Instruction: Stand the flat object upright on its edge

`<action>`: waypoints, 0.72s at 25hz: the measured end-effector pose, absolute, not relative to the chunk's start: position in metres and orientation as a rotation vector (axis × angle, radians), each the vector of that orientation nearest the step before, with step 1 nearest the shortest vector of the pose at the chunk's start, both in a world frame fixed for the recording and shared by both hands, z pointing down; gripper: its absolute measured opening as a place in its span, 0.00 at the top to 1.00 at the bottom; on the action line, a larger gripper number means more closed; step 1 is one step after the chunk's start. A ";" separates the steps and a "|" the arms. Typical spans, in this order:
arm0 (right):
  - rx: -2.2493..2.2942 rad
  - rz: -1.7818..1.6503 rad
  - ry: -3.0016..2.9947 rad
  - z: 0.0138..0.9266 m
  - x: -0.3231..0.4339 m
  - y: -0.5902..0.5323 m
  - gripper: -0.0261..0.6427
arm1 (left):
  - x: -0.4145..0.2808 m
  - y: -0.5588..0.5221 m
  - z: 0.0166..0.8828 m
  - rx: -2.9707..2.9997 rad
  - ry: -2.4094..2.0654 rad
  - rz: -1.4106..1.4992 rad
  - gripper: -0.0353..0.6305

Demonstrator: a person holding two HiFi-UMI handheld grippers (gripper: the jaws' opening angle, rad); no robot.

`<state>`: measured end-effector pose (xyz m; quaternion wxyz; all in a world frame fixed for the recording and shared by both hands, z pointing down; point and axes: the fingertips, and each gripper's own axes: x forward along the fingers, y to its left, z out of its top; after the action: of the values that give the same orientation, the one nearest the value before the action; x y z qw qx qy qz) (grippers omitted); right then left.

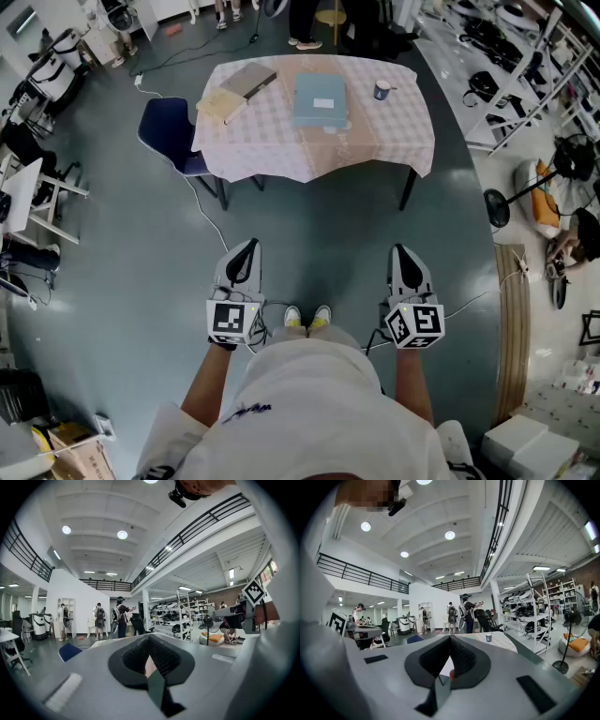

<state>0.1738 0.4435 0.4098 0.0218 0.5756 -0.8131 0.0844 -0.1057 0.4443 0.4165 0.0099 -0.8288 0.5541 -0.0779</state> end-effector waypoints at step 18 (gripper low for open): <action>1.806 0.176 -2.541 0.389 0.146 0.487 0.96 | -0.136 0.479 0.405 -2.558 1.731 -0.179 0.94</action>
<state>0.1465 0.4866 0.3892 0.0096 0.5785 -0.8137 0.0565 -0.1365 0.4792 0.4046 0.0237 -0.8265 0.5594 -0.0580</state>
